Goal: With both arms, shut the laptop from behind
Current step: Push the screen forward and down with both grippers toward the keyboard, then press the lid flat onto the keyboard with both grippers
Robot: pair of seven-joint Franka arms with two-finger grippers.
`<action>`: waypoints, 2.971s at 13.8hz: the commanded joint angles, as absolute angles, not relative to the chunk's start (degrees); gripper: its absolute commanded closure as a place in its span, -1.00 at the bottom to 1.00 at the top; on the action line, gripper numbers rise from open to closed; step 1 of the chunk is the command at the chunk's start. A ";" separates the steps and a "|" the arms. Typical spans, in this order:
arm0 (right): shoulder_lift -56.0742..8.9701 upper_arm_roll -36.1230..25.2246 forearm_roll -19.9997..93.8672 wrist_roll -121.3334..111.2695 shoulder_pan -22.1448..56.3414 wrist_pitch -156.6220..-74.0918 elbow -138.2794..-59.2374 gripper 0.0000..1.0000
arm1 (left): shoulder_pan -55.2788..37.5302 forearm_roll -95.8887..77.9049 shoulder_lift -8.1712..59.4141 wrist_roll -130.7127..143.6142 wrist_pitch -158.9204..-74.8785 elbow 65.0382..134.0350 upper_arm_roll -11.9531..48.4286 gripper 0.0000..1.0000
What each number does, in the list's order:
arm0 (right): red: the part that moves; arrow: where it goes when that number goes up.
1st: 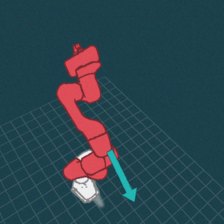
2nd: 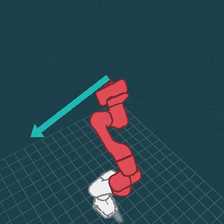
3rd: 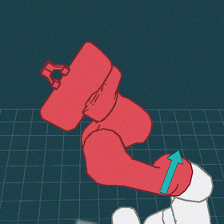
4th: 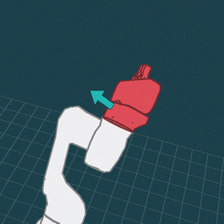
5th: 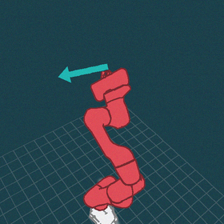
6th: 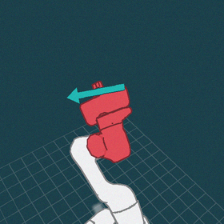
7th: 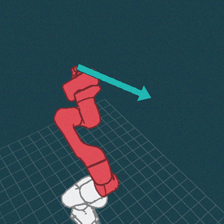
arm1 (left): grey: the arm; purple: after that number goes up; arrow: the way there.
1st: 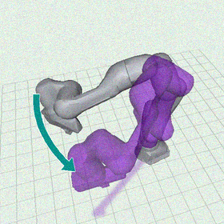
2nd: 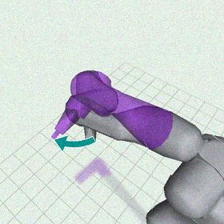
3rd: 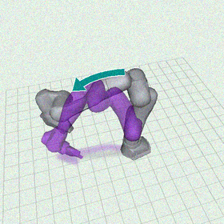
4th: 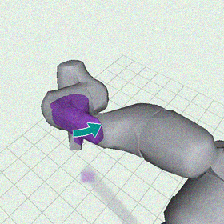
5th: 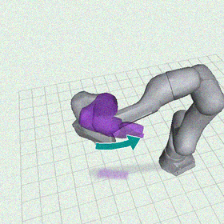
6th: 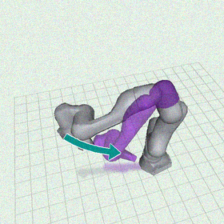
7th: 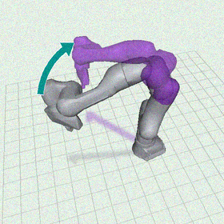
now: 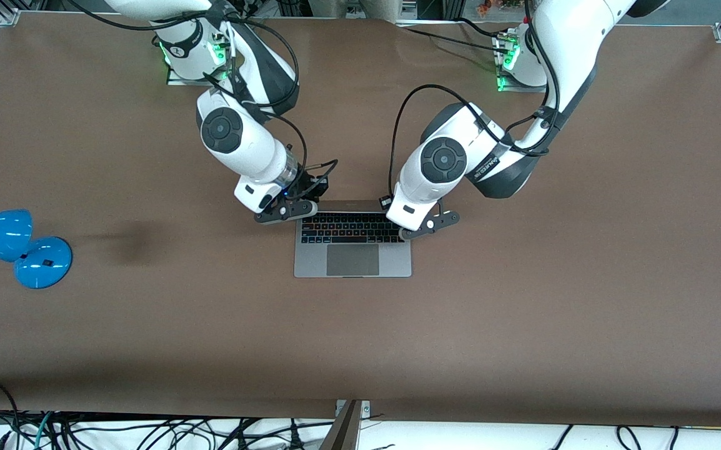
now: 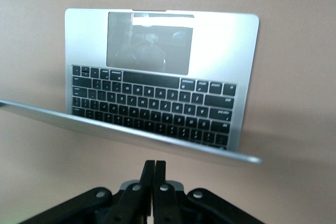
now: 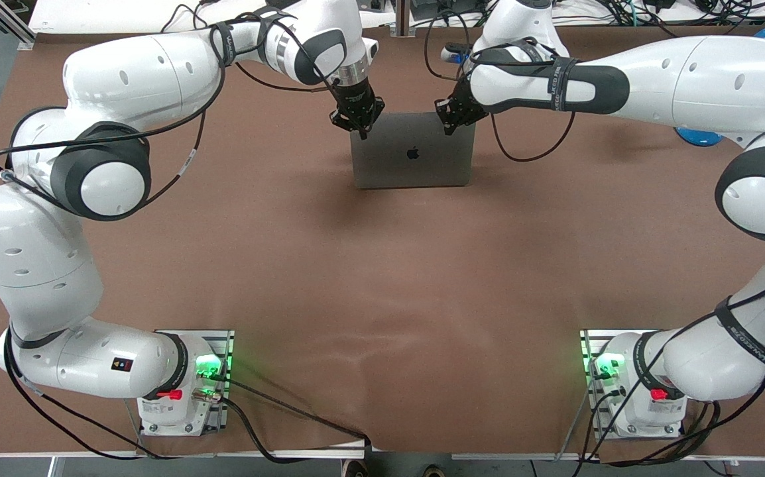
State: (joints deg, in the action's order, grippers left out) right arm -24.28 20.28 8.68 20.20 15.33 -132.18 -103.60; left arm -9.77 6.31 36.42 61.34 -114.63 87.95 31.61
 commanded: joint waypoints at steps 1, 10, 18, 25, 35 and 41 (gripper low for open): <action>-23.64 18.72 8.79 16.97 16.00 -133.24 -104.33 0.89 | -10.55 7.73 38.58 60.64 -113.82 84.38 31.20 1.00; -25.58 14.06 8.88 14.94 20.04 -137.98 -103.97 0.89 | -10.63 9.57 40.78 60.38 -114.34 83.67 30.32 1.00; -28.56 12.75 8.79 12.22 20.04 -141.23 -103.80 0.89 | -11.86 9.76 45.08 60.56 -114.43 79.46 28.58 1.00; -31.28 12.66 8.79 11.34 20.04 -142.91 -102.40 0.89 | -15.03 9.76 49.83 60.56 -114.43 73.75 24.44 1.00; -36.12 10.72 8.79 6.06 20.74 -149.15 -101.60 0.89 | -16.00 9.76 52.21 60.56 -117.51 72.86 21.98 1.00; -39.19 8.96 8.61 3.97 22.59 -153.71 -100.64 0.89 | -17.14 9.76 53.35 60.47 -117.86 72.16 20.39 1.00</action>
State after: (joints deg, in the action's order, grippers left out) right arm -37.14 9.73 8.68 6.15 21.74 -152.10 -102.51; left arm -16.03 8.07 51.54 61.23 -117.80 74.77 21.28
